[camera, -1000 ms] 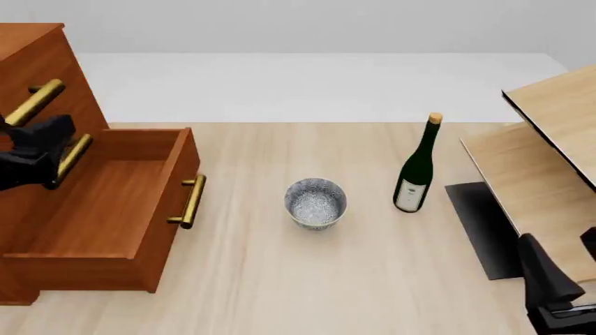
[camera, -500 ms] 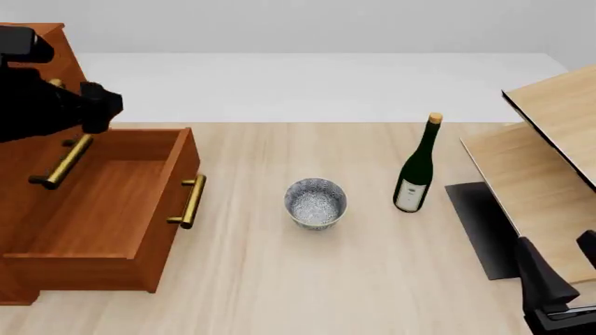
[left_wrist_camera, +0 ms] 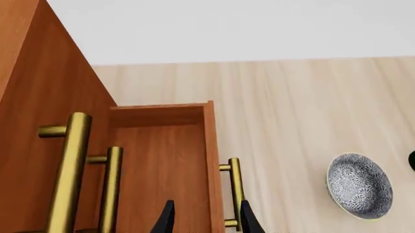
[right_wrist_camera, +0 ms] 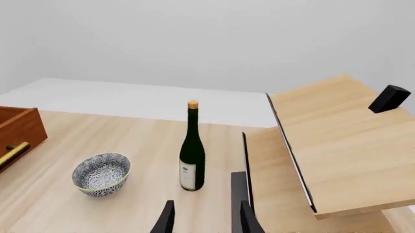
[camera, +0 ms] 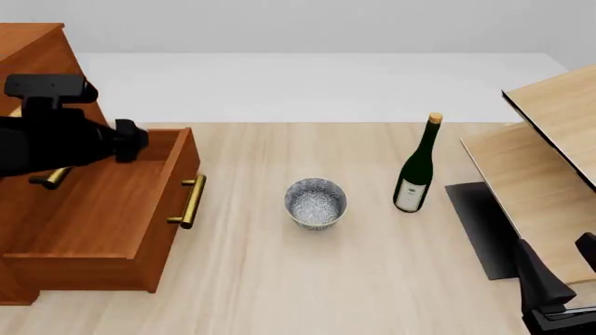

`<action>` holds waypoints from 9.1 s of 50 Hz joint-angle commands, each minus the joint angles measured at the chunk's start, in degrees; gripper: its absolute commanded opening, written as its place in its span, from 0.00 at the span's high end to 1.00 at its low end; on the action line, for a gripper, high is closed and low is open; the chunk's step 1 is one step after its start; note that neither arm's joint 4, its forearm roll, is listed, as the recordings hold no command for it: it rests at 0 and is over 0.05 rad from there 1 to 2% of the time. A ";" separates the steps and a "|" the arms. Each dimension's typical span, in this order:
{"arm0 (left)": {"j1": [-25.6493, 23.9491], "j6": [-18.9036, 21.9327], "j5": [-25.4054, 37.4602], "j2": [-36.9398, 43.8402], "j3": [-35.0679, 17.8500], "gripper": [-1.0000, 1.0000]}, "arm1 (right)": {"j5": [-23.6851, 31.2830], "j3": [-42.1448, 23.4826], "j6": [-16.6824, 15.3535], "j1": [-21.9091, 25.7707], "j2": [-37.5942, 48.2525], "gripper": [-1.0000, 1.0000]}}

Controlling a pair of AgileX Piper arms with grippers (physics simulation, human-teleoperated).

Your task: Put the wine bottle in the bottom drawer of the cabinet.

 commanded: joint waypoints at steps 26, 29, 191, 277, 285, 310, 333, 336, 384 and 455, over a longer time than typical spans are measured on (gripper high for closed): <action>-4.09 -5.67 -11.69 4.20 10.18 0.00 | 0.18 -0.04 0.41 0.59 0.73 0.00; -4.01 -5.64 -13.37 5.07 11.50 0.00 | 0.11 -0.03 0.41 0.84 0.91 0.00; -20.77 -8.16 -5.30 -13.39 12.50 0.00 | -1.82 -0.01 0.20 4.38 4.56 0.00; -39.88 6.89 -2.69 25.40 -43.61 0.00 | 1.16 -0.86 -0.39 4.63 0.15 0.00; -40.92 8.17 -0.15 28.94 -49.02 0.00 | 1.68 -1.25 -0.30 3.96 -0.24 0.00; -42.07 8.22 4.01 38.48 -60.80 0.00 | 1.93 -1.27 -0.22 4.34 -0.30 0.00; -42.66 6.49 0.30 41.76 -58.32 0.00 | 2.03 -1.21 -0.27 3.99 -0.33 0.00; -42.76 6.46 -0.02 41.96 -57.92 0.00 | 1.95 -0.97 -0.24 4.12 -0.32 0.00; -43.84 6.12 -0.28 46.92 -62.16 0.00 | 1.97 -0.47 -0.16 4.57 -0.30 0.00; -44.40 3.56 -0.73 60.72 -72.16 0.00 | 2.71 -0.02 0.07 5.15 -0.27 0.00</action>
